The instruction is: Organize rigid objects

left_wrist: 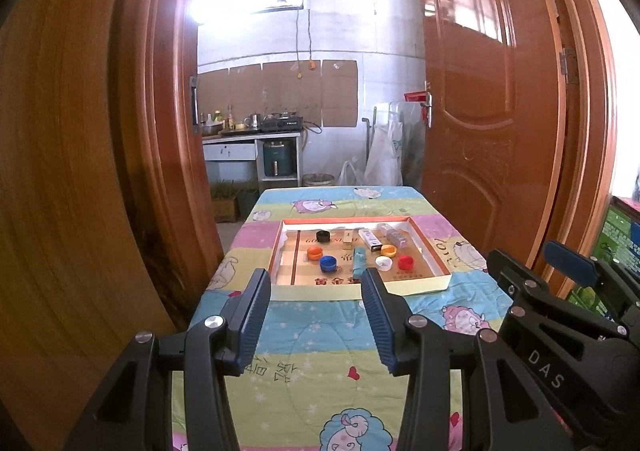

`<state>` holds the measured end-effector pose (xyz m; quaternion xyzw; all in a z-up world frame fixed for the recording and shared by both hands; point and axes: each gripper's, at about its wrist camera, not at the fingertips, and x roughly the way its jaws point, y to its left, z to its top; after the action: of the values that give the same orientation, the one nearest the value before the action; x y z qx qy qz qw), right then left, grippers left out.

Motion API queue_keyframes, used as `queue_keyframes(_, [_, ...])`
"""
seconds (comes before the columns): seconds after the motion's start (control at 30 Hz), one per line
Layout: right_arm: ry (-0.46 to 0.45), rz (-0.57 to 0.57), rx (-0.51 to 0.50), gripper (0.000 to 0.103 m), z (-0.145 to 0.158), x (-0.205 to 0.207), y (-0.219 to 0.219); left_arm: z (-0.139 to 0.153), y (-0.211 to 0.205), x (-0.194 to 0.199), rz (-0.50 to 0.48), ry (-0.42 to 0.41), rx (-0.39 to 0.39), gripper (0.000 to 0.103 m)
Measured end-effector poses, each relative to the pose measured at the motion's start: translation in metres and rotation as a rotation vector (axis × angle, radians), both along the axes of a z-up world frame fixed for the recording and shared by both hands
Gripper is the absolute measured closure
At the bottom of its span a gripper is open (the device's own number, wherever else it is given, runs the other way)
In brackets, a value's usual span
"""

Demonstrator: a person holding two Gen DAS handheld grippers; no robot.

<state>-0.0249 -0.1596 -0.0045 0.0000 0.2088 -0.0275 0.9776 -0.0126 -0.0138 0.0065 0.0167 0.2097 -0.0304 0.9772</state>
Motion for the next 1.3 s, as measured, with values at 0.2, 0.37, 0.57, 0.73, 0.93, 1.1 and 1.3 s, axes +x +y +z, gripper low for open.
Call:
queue_keyframes(0.2, [-0.003, 0.002, 0.002, 0.041, -0.0008, -0.0033, -0.0003, -0.0004, 0.0007, -0.0001, -0.001, -0.001, 0.000, 0.056])
queue_keyframes(0.37, [-0.004, 0.002, -0.001, 0.041, -0.0009, -0.0031, 0.0000, -0.0012, 0.0009, 0.0006, -0.002, -0.001, 0.000, 0.056])
queue_keyframes(0.57, [-0.004, 0.003, 0.001, 0.041, 0.0000, -0.0037, 0.0006, -0.0013, 0.0003, 0.0005, -0.002, 0.001, -0.001, 0.056])
queue_keyframes(0.73, [-0.005, 0.003, 0.001, 0.041, 0.0000, -0.0037, 0.0007, -0.0016, -0.0001, 0.0000, -0.001, 0.003, -0.003, 0.056])
queue_keyframes(0.93, [-0.005, 0.004, 0.000, 0.041, -0.0002, -0.0038, 0.0007, -0.0023, 0.0018, 0.0016, 0.000, 0.008, -0.012, 0.056])
queue_keyframes(1.1, [-0.004, 0.005, 0.000, 0.041, -0.0001, -0.0039, 0.0012, -0.0024, 0.0028, 0.0028, -0.002, 0.013, -0.017, 0.056])
queue_keyframes(1.3, [-0.009, 0.010, -0.002, 0.041, 0.0020, -0.0035, 0.0020, -0.0051, 0.0041, 0.0040, -0.020, 0.032, -0.033, 0.056])
